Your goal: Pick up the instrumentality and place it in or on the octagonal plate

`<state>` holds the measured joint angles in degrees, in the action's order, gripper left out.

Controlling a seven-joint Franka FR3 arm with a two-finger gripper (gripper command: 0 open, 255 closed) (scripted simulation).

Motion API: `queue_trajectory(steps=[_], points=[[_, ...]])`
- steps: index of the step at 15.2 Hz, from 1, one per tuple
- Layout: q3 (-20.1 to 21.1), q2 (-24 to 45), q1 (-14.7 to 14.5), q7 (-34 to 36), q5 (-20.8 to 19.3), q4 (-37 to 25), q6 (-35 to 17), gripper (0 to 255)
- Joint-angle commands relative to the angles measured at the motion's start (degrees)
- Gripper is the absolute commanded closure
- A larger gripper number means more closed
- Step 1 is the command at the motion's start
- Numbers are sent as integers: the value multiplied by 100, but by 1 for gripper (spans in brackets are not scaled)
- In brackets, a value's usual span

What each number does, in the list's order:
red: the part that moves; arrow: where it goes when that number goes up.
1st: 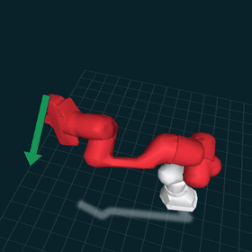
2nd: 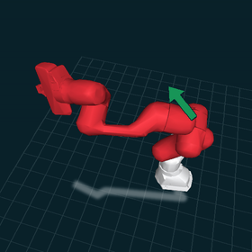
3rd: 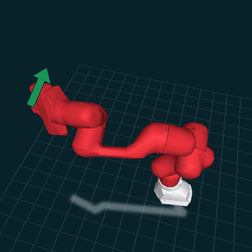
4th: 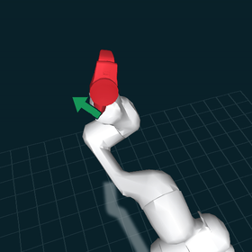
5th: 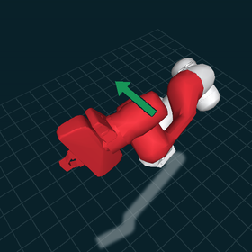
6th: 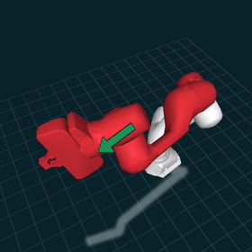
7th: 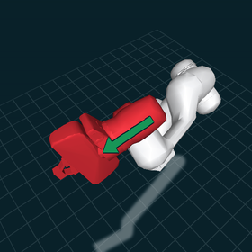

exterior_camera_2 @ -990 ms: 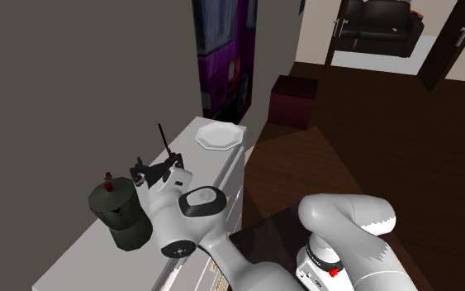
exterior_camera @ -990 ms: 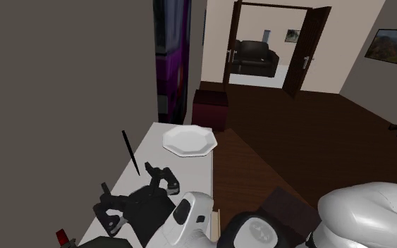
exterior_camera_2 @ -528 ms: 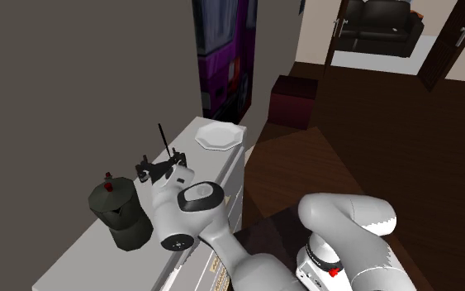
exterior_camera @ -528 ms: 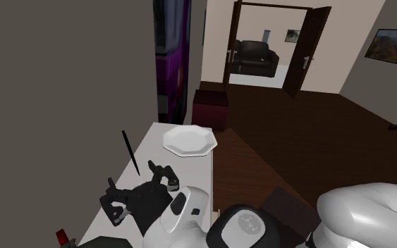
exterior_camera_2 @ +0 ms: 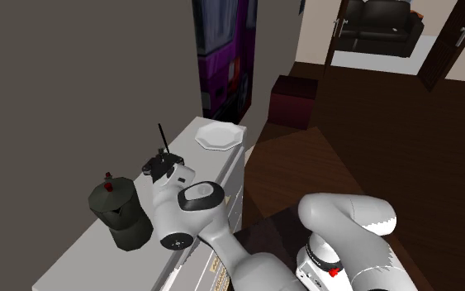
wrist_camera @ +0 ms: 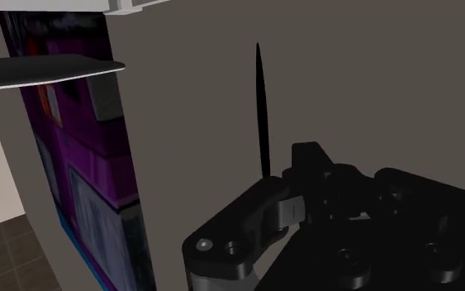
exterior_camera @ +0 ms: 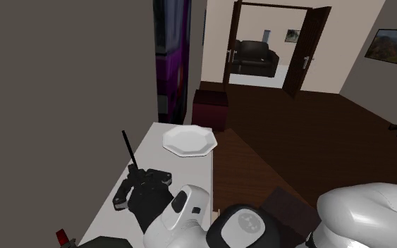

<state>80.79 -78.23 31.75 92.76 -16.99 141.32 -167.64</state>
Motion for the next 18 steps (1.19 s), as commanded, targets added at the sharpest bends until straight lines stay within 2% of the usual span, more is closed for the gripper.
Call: queue_trajectory(steps=[1, 2, 3, 6, 7, 13, 14, 18], points=[[-26, -1, 376, 1, 25, -39, -9, 255], [-1, -7, -4, 4, 8, 4, -25, 255], [-1, -6, -4, 5, 7, 4, -25, 0], [-474, 2360, -175, -1516, -300, -38, 286, 0], [-503, 2481, -191, -1598, -308, -48, 325, 0], [-160, 2507, 502, -1524, -373, -228, -61, 0], [-67, 2508, 686, -1506, -388, -283, -157, 0], [-68, 2513, 686, -1494, -404, -284, -155, 0]])
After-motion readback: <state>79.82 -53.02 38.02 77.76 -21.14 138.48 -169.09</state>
